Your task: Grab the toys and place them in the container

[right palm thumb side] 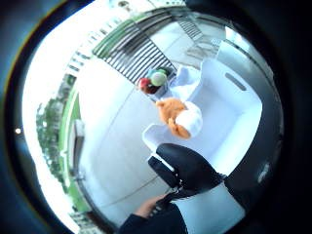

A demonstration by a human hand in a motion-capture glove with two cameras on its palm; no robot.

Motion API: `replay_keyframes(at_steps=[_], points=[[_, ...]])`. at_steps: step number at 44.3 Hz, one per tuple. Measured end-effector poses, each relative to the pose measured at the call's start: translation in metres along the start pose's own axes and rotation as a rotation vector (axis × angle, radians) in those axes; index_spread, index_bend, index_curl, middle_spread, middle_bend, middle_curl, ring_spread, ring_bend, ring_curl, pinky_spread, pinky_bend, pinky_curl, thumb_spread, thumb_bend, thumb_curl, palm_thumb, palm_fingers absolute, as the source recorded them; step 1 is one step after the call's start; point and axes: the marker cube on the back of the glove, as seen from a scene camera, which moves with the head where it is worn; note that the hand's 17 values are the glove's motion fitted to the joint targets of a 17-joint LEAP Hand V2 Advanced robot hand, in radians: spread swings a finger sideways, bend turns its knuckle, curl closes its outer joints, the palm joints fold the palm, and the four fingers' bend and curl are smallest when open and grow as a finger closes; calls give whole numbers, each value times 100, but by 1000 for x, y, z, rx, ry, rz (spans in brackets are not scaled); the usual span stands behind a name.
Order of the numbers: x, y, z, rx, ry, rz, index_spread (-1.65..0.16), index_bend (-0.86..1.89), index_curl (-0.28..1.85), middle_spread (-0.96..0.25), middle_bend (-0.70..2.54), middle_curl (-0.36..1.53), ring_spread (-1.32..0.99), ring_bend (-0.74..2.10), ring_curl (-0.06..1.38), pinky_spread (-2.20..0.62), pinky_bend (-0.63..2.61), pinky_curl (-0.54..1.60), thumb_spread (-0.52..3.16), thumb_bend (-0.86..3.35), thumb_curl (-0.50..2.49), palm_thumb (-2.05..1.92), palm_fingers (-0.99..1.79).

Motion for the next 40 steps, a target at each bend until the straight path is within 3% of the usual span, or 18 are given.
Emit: replay_keyframes(at_steps=[15, 21, 27, 34, 40], points=[[88, 55, -25, 3, -104, 142, -34, 11, 40, -10, 31, 52, -12, 66, 27, -4, 117, 37, 108, -3, 43, -1, -11], [68, 75, -45, 25, -165, 130, -33, 11, 36, -9, 30, 51, -11, 62, 26, -3, 113, 35, 108, -4, 40, -2, -10], [141, 102, -44, 9, 67, 418, -33, 12, 34, -8, 28, 49, -9, 58, 25, -2, 110, 34, 108, -3, 38, -1, -10], [169, 121, -47, 21, 96, 452, -33, 12, 31, -7, 27, 48, -8, 54, 24, -1, 107, 33, 108, -3, 36, -2, -9], [245, 175, -49, -8, 103, 582, -33, 12, 30, -7, 26, 47, -8, 52, 24, -1, 105, 33, 108, -3, 35, -1, -9]])
